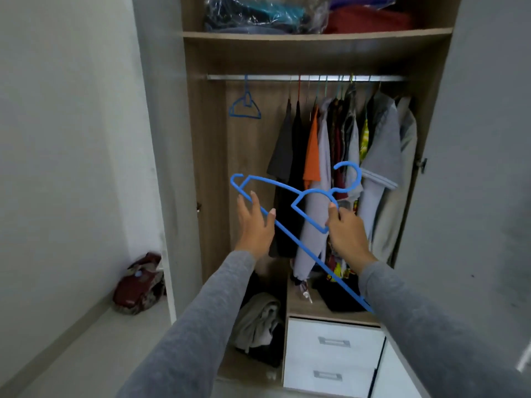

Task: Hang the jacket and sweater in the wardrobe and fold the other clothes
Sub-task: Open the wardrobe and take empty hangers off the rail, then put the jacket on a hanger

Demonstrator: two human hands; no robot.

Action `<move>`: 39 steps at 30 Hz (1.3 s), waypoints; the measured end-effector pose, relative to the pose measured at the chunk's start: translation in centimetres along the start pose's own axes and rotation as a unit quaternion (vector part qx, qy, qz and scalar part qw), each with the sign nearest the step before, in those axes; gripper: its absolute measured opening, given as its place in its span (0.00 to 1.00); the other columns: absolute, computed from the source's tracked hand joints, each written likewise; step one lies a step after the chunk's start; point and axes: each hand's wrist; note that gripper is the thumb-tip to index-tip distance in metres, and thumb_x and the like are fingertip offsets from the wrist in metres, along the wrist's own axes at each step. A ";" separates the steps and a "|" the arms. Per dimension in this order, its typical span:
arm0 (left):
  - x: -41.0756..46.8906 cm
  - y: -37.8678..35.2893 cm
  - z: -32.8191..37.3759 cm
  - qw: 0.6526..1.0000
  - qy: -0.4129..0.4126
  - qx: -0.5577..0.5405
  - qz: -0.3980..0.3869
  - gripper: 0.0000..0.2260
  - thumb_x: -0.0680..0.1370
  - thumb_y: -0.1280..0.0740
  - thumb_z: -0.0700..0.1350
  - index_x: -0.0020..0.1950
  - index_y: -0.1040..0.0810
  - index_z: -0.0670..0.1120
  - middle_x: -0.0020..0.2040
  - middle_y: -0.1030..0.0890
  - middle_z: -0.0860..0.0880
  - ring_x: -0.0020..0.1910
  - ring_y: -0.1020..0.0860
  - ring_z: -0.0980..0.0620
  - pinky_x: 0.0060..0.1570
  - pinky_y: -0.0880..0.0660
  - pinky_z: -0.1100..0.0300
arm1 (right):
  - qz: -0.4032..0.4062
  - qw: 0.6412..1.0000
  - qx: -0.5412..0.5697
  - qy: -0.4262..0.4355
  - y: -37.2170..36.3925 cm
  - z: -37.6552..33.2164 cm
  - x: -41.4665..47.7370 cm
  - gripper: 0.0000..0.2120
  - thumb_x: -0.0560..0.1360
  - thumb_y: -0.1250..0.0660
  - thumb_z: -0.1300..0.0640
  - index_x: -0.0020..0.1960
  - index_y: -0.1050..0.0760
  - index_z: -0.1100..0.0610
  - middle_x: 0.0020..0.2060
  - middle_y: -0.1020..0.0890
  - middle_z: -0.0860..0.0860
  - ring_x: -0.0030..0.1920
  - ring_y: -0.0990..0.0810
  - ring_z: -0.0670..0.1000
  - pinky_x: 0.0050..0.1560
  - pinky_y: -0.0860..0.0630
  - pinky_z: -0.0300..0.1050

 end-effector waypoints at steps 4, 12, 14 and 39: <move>-5.6 2.4 -1.2 0.985 -0.078 0.134 0.069 0.31 0.80 0.46 0.56 0.77 0.53 0.43 0.77 0.61 0.42 0.76 0.62 0.48 0.74 0.56 0.51 | -0.009 0.999 -0.043 -0.001 0.7 0.2 -5.1 0.25 0.82 0.49 0.46 0.35 0.30 0.62 0.33 0.23 0.60 0.30 0.28 0.56 0.31 0.34 0.48; -12.0 13.8 -2.7 0.898 -0.140 0.418 0.007 0.31 0.80 0.56 0.59 0.76 0.44 0.40 0.75 0.40 0.44 0.76 0.47 0.48 0.73 0.61 0.51 | -0.128 0.985 -0.084 0.081 -4.3 -6.2 -11.3 0.24 0.81 0.48 0.43 0.31 0.33 0.56 0.29 0.26 0.54 0.35 0.26 0.57 0.35 0.34 0.51; -13.6 17.7 -2.9 0.902 -0.119 0.416 0.000 0.27 0.81 0.53 0.56 0.72 0.36 0.39 0.68 0.29 0.42 0.70 0.34 0.45 0.73 0.51 0.51 | -0.148 0.977 -0.106 0.110 -6.6 -9.0 -12.5 0.24 0.80 0.47 0.44 0.31 0.33 0.56 0.32 0.24 0.53 0.39 0.25 0.58 0.37 0.36 0.47; -38.4 58.6 -13.7 0.821 0.404 0.372 0.159 0.13 0.81 0.42 0.50 0.43 0.25 0.45 0.39 0.23 0.50 0.41 0.24 0.48 0.46 0.28 0.55 | -0.753 0.578 0.206 0.239 -45.2 -40.8 -37.1 0.13 0.77 0.36 0.48 0.48 0.22 0.57 0.39 0.18 0.53 0.39 0.20 0.48 0.45 0.23 0.39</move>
Point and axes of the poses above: each hand's wrist, its own x-axis towards the middle knuckle, its own y-axis out of the back of the hand, z = x × y
